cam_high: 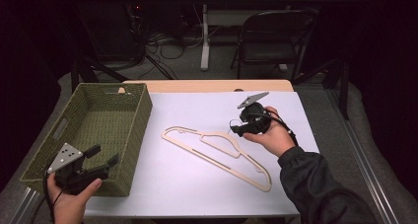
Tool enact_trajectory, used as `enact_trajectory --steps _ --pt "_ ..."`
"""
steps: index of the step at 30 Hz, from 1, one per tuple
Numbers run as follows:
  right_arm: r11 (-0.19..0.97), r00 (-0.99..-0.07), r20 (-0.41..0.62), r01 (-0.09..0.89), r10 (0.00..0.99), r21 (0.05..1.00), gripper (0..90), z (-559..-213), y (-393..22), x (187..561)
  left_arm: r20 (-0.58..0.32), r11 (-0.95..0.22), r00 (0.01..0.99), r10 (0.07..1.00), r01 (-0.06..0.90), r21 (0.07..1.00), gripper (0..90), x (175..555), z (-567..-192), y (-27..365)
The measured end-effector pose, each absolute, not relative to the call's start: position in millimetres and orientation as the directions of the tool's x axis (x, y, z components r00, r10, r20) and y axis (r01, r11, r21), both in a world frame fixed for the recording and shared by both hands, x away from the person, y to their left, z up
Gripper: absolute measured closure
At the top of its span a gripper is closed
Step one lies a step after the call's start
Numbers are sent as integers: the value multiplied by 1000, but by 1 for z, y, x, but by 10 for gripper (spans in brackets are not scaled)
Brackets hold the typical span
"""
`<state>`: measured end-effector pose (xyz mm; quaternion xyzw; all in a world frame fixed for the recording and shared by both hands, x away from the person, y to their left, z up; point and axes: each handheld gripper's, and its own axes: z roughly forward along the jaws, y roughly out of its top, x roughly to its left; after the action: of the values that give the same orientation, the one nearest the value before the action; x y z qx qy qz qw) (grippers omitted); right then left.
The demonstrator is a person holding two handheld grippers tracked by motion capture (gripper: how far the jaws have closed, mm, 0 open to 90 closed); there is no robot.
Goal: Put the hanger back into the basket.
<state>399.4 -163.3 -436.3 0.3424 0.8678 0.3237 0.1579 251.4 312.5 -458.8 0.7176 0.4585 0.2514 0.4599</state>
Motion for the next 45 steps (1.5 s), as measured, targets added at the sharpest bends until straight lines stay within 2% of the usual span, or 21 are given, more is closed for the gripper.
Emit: enact_trajectory --steps 4,5,7,9,14,15,30,35,36,37,38,42,43,44,45 --pt "571 -730 -40 498 682 653 469 -434 -158 404 -60 -157 453 889 428 890 254 251 -459 313" --pt "603 -738 -50 508 673 616 470 -431 -158 404 -61 -156 452 890 427 891 254 252 -459 313" --pt "574 -743 -42 479 668 664 470 -431 -152 407 -62 -155 453 889 428 890 254 252 -459 313" --pt "574 -745 -40 478 666 665 470 -431 -150 408 -63 -155 454 889 428 890 254 252 -459 313" --pt "604 -759 -43 481 650 636 479 -435 -141 412 -63 -155 455 888 428 890 254 252 -459 313" --pt "628 -767 -47 487 640 606 484 -436 -137 413 -63 -155 454 889 428 890 254 252 -459 313" --pt "689 -804 -54 470 592 552 492 -458 -113 418 -63 -156 456 888 427 891 254 252 -460 313" --pt "732 -818 -44 488 574 475 523 -465 -106 420 -64 -155 456 888 428 890 254 252 -460 314" --pt "720 -818 -43 479 574 501 538 -473 -103 421 -65 -154 455 888 428 890 256 253 -461 313" --pt "744 -823 -40 489 566 455 543 -471 -102 422 -65 -156 456 888 429 890 256 253 -461 314" --pt "726 -819 -39 484 572 489 550 -476 -101 422 -64 -157 457 887 430 889 256 253 -461 314" --pt "744 -823 -35 494 568 450 576 -480 -100 425 -65 -156 456 888 432 888 256 253 -461 314" --pt "727 -818 -33 491 575 480 584 -484 -100 425 -66 -154 455 888 431 889 256 253 -461 314" --pt "767 -826 -27 511 563 388 590 -479 -101 426 -66 -154 455 888 430 890 256 253 -461 315" --pt "755 -828 -4 510 561 413 597 -483 -102 427 -65 -154 453 889 430 889 256 253 -461 315"
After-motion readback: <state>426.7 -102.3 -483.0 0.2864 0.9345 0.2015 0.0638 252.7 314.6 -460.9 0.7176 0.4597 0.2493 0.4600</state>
